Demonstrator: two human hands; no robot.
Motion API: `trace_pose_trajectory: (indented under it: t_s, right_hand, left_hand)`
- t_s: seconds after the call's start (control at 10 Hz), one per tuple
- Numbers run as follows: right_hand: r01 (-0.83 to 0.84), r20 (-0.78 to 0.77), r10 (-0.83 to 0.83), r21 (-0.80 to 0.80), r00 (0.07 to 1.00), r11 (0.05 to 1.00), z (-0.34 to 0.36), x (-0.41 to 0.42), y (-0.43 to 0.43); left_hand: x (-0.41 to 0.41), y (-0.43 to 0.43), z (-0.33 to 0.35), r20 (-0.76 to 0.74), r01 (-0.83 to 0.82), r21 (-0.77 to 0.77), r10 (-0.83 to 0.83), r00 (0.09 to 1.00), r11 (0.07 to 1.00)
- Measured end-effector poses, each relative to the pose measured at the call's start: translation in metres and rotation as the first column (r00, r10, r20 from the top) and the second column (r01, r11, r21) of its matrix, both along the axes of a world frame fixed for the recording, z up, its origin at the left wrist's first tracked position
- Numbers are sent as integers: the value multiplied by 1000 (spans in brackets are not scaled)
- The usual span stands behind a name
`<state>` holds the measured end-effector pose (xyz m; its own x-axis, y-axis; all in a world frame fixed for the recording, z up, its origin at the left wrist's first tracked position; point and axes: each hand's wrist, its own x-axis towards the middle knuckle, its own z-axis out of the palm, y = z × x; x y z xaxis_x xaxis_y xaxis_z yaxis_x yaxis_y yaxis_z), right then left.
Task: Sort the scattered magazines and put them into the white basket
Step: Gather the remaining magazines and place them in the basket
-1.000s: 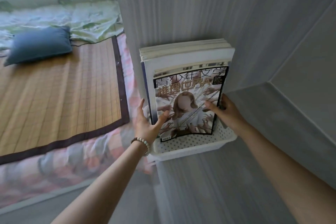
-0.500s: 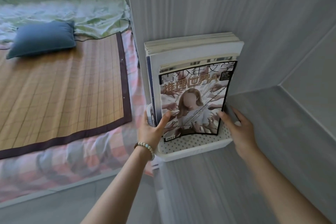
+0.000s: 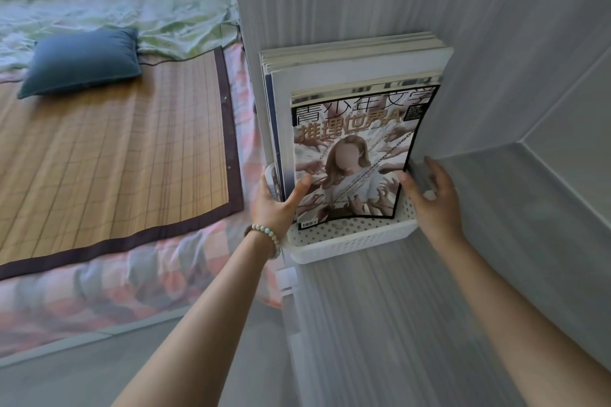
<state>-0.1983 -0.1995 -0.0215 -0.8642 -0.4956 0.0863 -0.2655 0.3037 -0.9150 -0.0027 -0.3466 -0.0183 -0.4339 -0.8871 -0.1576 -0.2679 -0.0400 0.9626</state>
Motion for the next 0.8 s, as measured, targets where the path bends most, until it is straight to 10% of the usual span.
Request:
trace_pose_trajectory:
  t_s: [0.1,0.3,0.8]
  right_hand:
    - [-25,-504,111,175,857,984,1,22,13]
    - [-194,-622,581,577,525,793,-5,51,6]
    - [-259,-472,664,665,580,700,13,53,8]
  left_hand:
    - [-1,0,1,-2,-4,-6,4,1000,1000]
    - [-1,2,2,-13,-7,-8,7,1000,1000]
    - [7,8,19,134,18,47,-24,991,999]
